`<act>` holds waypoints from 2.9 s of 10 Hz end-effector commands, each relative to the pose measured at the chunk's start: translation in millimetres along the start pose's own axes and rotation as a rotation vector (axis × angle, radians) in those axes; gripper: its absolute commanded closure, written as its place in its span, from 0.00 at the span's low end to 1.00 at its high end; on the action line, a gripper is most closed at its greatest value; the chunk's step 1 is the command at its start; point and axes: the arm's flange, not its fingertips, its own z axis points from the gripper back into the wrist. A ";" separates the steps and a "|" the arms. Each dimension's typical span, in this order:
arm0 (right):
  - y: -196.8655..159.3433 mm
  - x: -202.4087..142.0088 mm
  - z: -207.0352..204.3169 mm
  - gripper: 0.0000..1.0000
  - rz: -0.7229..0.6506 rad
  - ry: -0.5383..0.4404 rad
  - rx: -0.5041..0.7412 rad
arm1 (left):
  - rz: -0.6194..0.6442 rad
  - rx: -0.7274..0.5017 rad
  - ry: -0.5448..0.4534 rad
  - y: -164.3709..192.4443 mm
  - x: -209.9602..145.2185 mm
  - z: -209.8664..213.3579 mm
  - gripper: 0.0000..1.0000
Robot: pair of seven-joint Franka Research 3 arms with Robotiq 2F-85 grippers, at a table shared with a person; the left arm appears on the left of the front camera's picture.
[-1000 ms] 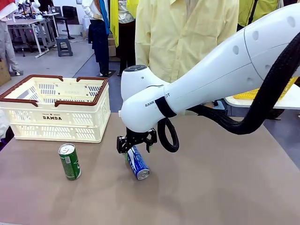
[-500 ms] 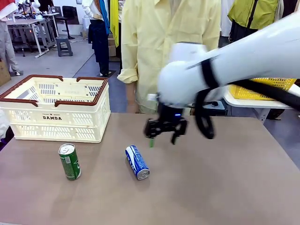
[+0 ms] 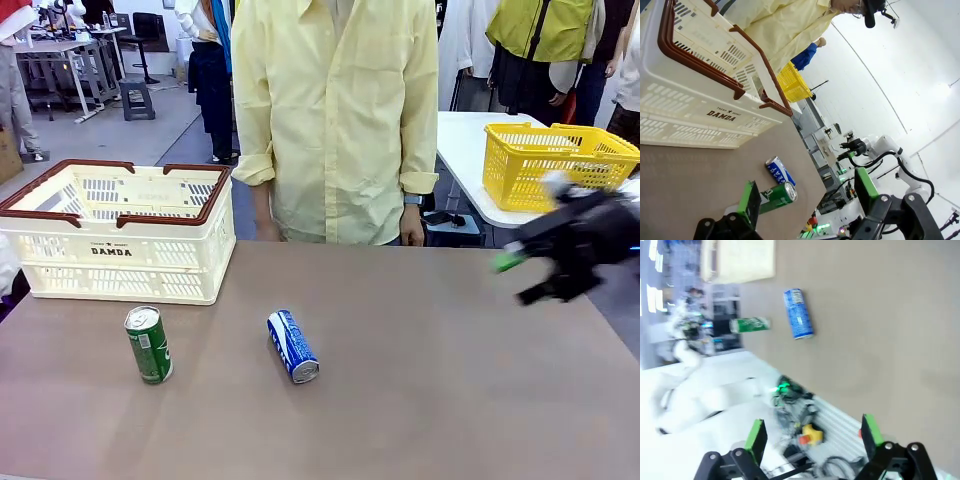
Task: Place the drinks into the Shopping basket.
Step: Pick up one drink and place it into the Shopping basket.
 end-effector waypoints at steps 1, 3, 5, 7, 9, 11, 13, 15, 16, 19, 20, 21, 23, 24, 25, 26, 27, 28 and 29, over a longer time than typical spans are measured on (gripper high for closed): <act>-58.6 -28.7 39.4 0.00 -0.146 -0.106 0.381 | -0.009 -0.018 -0.002 -3.2 -0.9 1.0 0.00; -88.2 -52.7 60.1 0.00 -0.307 -0.255 0.535 | -0.009 -0.018 -0.002 -3.2 -0.9 1.0 0.00; -92.2 -65.4 67.5 0.00 -0.434 -0.361 0.469 | -0.009 -0.018 -0.002 -3.2 -0.9 1.0 0.00; -104.4 -47.1 97.7 0.00 -0.328 -0.235 0.494 | -0.009 -0.018 -0.002 -3.2 -0.9 1.0 0.00; -104.4 -47.1 97.7 0.00 -0.328 -0.235 0.494 | -0.009 -0.018 -0.002 -3.2 -0.9 1.0 0.00; -104.4 -47.1 97.7 0.00 -0.328 -0.235 0.494 | 0.000 0.000 -0.001 -0.2 -0.1 0.2 0.00; -104.4 -47.1 97.7 0.00 -0.328 -0.235 0.494 | -0.052 -0.044 0.208 -90.4 -11.1 -57.4 0.00; -104.4 -47.1 97.7 0.00 -0.328 -0.235 0.494 | -0.200 0.042 0.439 -169.4 -20.5 -132.6 0.00; -104.4 -47.1 97.7 0.00 -0.328 -0.235 0.494 | -0.292 0.149 0.549 -198.9 -25.8 -171.4 0.00; -104.4 -47.1 97.7 0.00 -0.328 -0.235 0.494 | -0.536 0.559 0.732 -261.0 -77.4 -298.3 0.00; -104.4 -47.1 97.7 0.00 -0.328 -0.235 0.494 | -0.503 0.640 0.788 -273.9 -95.0 -343.0 0.00; -104.4 -47.1 97.7 0.00 -0.328 -0.235 0.494 | -0.398 0.717 0.925 -282.3 -122.1 -386.2 0.00; -104.4 -47.1 97.7 0.00 -0.328 -0.235 0.494 | -0.307 0.813 1.012 -259.8 -155.4 -458.2 0.00; -104.4 -47.1 97.7 0.00 -0.328 -0.235 0.494 | -0.253 0.906 0.899 -241.4 -164.6 -488.4 0.00; -104.4 -47.1 97.7 0.00 -0.328 -0.235 0.494 | -0.196 0.908 0.751 -225.3 -175.0 -508.1 0.00; -104.4 -47.1 97.7 0.00 -0.328 -0.235 0.494 | -0.098 0.989 0.634 -208.3 -183.6 -525.8 0.00; -104.4 -47.1 97.7 0.00 -0.328 -0.235 0.494 | -0.064 0.975 0.645 -204.6 -182.8 -530.5 0.00; -104.4 -47.1 97.7 0.00 -0.328 -0.235 0.494 | -0.087 0.991 0.620 -200.4 -180.8 -532.6 0.00; -104.4 -47.1 97.7 0.00 -0.328 -0.235 0.494 | -0.123 0.973 0.811 -203.4 -178.8 -524.9 0.00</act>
